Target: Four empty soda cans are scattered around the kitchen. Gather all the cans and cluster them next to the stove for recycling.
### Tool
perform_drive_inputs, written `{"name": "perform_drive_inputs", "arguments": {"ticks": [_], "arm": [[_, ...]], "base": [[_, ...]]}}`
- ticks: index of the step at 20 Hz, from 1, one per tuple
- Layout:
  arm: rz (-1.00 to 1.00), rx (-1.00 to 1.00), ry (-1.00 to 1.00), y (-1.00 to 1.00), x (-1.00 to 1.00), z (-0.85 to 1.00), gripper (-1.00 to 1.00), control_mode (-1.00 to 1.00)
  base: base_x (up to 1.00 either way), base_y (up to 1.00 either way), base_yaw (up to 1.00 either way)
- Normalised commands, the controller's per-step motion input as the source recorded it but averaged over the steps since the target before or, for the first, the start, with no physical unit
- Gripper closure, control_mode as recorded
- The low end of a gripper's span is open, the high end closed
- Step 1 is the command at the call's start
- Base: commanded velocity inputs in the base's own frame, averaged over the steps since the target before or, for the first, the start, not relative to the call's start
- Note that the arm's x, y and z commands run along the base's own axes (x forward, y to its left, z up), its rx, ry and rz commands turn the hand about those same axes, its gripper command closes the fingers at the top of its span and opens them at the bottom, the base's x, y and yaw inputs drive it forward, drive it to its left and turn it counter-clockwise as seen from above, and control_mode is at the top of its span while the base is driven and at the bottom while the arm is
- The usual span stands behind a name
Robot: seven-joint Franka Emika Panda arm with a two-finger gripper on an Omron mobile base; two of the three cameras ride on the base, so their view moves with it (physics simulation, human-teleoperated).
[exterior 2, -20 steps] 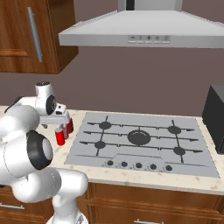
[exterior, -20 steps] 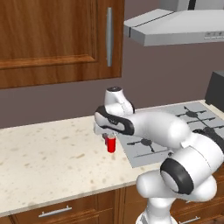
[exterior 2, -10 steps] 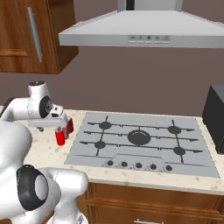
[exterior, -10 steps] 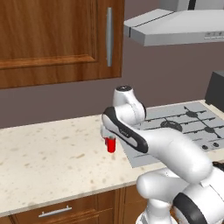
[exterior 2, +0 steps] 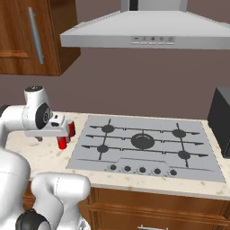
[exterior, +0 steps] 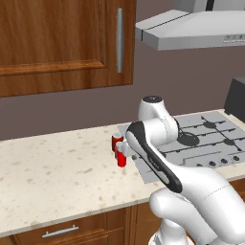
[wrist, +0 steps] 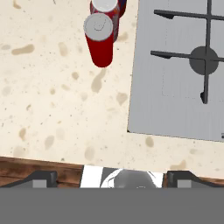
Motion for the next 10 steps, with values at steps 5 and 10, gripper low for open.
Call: {"name": "perform_drive_inputs", "arguments": {"ticks": [5, 10], "arm": [[0.0, 0.0, 0.0, -0.37, -0.42, 0.24, -1.0, -1.0], [0.0, 0.0, 0.0, -0.29, -0.28, 0.19, -1.0, -1.0]], "base": [[0.0, 0.0, 0.0], [0.0, 0.0, 0.0]]}}
